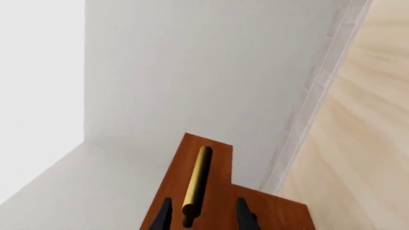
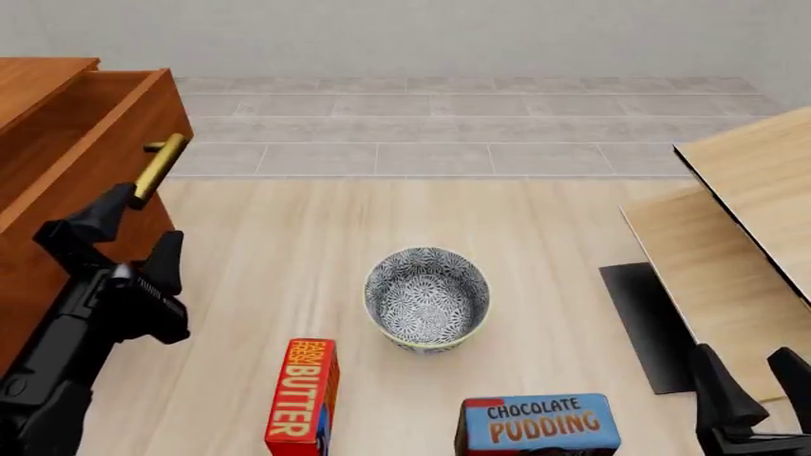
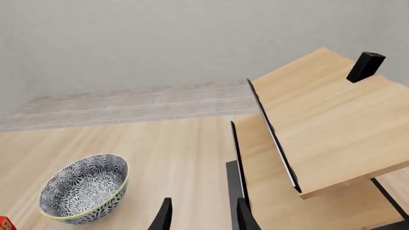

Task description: Close the top drawer of the cabinet.

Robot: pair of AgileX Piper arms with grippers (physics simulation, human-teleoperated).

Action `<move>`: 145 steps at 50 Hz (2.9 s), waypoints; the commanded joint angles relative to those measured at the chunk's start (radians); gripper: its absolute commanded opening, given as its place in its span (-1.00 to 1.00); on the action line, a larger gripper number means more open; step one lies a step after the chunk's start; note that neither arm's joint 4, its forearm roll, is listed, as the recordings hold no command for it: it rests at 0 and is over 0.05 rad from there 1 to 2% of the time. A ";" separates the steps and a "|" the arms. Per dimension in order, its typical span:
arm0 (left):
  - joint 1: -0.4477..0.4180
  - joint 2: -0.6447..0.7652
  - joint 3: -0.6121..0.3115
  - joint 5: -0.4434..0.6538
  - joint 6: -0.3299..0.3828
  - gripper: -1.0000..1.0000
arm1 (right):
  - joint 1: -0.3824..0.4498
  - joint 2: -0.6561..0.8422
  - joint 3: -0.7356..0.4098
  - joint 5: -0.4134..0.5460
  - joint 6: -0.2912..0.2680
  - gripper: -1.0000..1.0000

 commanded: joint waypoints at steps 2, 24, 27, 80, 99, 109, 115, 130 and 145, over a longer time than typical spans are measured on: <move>0.022 0.072 -0.009 -0.052 0.015 1.00 | 0.002 -0.008 0.000 0.008 0.000 1.00; 0.059 0.109 -0.027 -0.070 0.028 1.00 | 0.001 -0.005 0.000 0.008 0.000 1.00; 0.065 0.114 -0.028 -0.072 0.031 1.00 | 0.002 -0.007 0.000 0.010 0.001 1.00; 0.176 0.095 -0.025 -0.052 0.033 1.00 | -0.003 -0.008 0.000 0.009 -0.001 1.00; 0.202 0.106 -0.014 -0.082 0.057 1.00 | -0.009 0.004 0.000 0.003 0.002 1.00; 0.222 0.101 -0.012 -0.076 0.052 1.00 | -0.008 0.005 0.000 0.005 0.001 1.00; 0.233 0.094 -0.018 -0.067 0.053 1.00 | -0.007 0.005 0.000 0.007 0.002 1.00; 0.252 0.075 -0.029 -0.046 0.048 1.00 | -0.006 0.000 0.000 0.012 0.000 1.00; 0.278 0.054 -0.044 -0.019 0.038 1.00 | -0.017 0.022 0.000 -0.011 0.000 1.00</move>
